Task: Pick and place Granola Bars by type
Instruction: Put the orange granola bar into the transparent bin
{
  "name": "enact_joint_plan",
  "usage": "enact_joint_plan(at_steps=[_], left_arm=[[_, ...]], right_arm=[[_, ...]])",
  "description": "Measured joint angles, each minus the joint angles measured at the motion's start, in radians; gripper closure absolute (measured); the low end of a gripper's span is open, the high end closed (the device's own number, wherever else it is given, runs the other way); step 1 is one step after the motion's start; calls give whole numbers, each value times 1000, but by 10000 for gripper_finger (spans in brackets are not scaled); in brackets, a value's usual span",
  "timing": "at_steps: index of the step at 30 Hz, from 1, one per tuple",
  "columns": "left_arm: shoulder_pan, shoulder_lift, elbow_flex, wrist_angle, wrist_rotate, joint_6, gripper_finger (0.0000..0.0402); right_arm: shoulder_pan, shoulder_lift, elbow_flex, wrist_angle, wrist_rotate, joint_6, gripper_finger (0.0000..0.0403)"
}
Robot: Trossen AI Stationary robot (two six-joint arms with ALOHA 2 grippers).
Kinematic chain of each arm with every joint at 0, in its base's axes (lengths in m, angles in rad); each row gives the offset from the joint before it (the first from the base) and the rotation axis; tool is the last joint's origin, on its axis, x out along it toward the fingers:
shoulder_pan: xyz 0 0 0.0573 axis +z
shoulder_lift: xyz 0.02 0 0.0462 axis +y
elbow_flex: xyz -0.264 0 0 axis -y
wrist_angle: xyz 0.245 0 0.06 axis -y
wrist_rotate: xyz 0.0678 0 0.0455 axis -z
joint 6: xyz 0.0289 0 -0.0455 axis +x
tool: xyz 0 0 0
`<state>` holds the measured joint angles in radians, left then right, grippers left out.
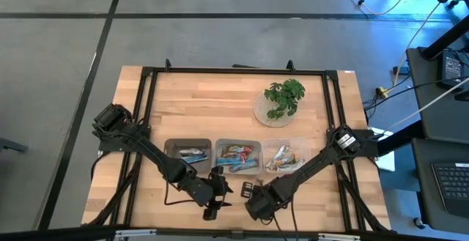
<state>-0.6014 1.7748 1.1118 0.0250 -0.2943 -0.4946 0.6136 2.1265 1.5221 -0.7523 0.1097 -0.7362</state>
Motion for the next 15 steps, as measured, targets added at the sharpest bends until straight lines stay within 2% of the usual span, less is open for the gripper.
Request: enact_joint_plan(at_steps=[10, 15], left_arm=[[9, -37, 0, 0, 99, -42, 190], [17, -66, 0, 18, 94, -42, 190]], right_arm=[[19, 0, 158, -175, 48, 142, 308], [22, -13, 248, -268, -2, 226, 314]])
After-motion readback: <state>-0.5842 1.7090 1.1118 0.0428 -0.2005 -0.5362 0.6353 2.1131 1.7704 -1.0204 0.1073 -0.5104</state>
